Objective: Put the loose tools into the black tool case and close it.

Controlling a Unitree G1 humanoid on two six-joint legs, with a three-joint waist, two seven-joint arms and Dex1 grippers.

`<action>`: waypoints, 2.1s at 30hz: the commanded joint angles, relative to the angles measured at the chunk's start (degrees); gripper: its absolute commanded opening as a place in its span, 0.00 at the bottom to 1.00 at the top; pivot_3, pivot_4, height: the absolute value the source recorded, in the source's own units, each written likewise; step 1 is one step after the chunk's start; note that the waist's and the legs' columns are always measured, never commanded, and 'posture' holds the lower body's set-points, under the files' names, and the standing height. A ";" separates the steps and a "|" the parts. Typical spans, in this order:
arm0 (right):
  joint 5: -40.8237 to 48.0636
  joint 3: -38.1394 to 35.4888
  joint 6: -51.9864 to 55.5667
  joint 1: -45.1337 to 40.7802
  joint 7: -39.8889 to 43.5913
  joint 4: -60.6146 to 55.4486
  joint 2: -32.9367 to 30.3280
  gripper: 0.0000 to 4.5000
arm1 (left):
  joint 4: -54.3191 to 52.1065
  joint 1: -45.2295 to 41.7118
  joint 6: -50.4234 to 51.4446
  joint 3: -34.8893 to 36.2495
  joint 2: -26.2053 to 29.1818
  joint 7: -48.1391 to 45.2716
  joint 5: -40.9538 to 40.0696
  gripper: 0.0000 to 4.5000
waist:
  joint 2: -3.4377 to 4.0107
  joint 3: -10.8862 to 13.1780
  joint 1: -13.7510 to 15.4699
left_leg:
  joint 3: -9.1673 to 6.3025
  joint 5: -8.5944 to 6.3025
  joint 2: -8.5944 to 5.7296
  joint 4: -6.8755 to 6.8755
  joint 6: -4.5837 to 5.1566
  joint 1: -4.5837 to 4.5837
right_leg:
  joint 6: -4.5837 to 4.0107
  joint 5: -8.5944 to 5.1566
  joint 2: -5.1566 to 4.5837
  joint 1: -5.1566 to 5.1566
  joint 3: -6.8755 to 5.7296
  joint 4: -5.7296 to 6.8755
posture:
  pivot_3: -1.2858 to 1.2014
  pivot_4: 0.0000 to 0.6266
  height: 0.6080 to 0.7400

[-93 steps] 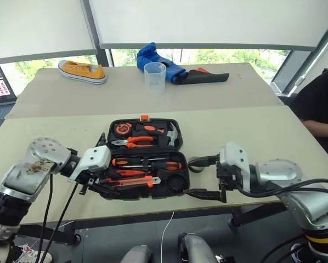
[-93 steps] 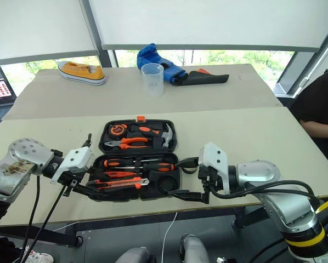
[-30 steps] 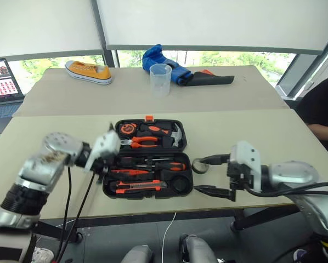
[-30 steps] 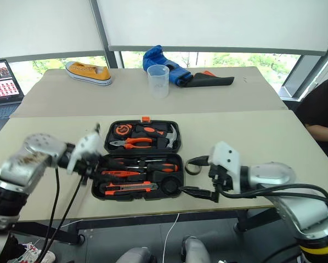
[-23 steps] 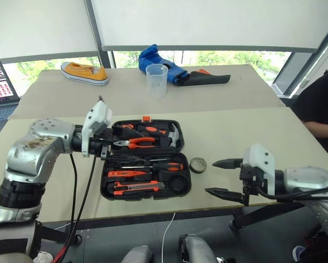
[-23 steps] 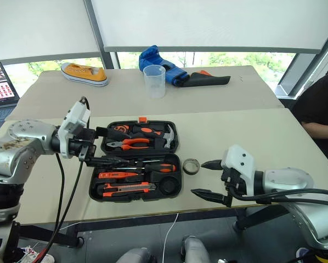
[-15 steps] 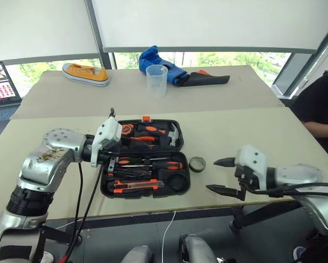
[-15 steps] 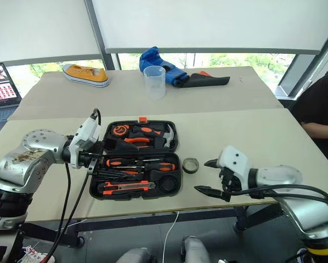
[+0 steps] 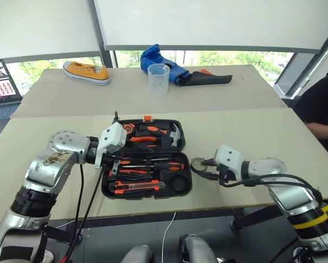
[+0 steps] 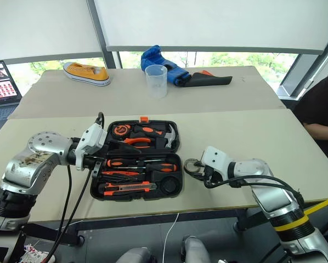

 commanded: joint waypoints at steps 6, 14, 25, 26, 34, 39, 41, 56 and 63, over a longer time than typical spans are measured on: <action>-0.91 -0.22 -2.14 -1.46 2.02 1.51 1.69 0.11 | -1.52 -1.05 -0.40 -0.33 0.03 0.58 0.29 1.00 | 0.00 0.00 -0.07 | 0.00 0.00 0.00 0.00 0.00 0.01 | 0.00 0.00 0.01 0.00 0.01 0.01 | 0.52 0.24 0.88; 11.93 -7.75 5.67 -0.56 10.98 -9.30 -2.77 0.01 | -1.77 -0.67 -0.56 -2.11 1.30 -2.17 0.25 1.00 | 0.03 0.02 0.03 | -0.03 0.00 0.00 0.00 0.01 -0.02 | -0.01 0.00 0.01 0.00 -0.01 0.00 | 0.52 0.24 0.88; 13.96 2.46 13.45 -6.05 9.17 -16.16 3.48 0.01 | -0.28 1.30 -4.58 -2.26 3.89 -5.10 2.82 1.00 | 0.02 0.02 -0.40 | -0.05 0.00 0.02 -0.02 0.02 0.00 | -0.01 0.00 0.02 0.00 -0.01 0.02 | 0.52 0.24 0.88; 13.57 3.08 13.56 -6.48 9.02 -15.82 3.79 0.01 | -0.32 1.43 -4.78 -2.23 4.00 -5.03 2.91 1.00 | 0.03 0.02 -0.39 | -0.05 0.00 0.02 -0.01 0.02 0.00 | -0.01 0.00 0.02 0.00 -0.01 0.02 | 0.52 0.24 0.88; 7.97 9.32 9.17 -5.30 14.13 -13.72 -0.24 0.17 | -0.33 2.80 -5.22 -1.04 4.29 -3.55 3.43 1.00 | 0.03 0.02 -0.15 | -0.05 -0.03 -0.02 -0.02 0.05 -0.05 | -0.01 0.00 0.01 -0.03 -0.11 -0.03 | 0.52 0.24 0.88; 7.70 8.48 9.17 -5.08 12.31 -12.03 2.21 0.53 | -0.39 3.36 -5.42 -0.76 4.23 -2.96 3.42 1.00 | 0.03 0.02 -0.19 | -0.05 -0.02 0.00 -0.01 0.04 -0.03 | -0.01 0.00 0.02 -0.03 -0.07 0.00 | 0.52 0.24 0.88; 8.11 7.66 9.40 -4.91 12.81 -12.40 1.88 0.68 | -0.22 3.37 -5.57 -0.73 4.23 -2.90 3.43 1.00 | 0.03 0.02 -0.19 | -0.05 -0.02 0.00 -0.01 0.04 -0.03 | -0.01 0.00 0.02 -0.03 -0.05 0.01 | 0.52 0.24 0.88; 20.63 -11.80 17.61 -2.81 8.27 -11.30 0.59 0.63 | 9.44 8.36 -2.88 11.07 6.58 8.99 5.08 0.75 | 0.03 0.02 -0.31 | -0.07 -0.03 0.01 -0.05 0.04 -0.01 | -0.01 0.00 0.05 -0.05 -0.05 0.00 | 0.52 0.24 0.88; 14.15 -11.98 8.63 -4.07 6.15 2.33 1.70 0.13 | 14.93 16.77 -4.39 17.61 9.50 14.55 8.12 0.23 | 0.06 0.04 -0.56 | -0.03 -0.02 -0.02 -0.13 0.04 0.00 | -0.01 -0.01 0.05 -0.10 -0.06 0.00 | 0.52 0.24 0.88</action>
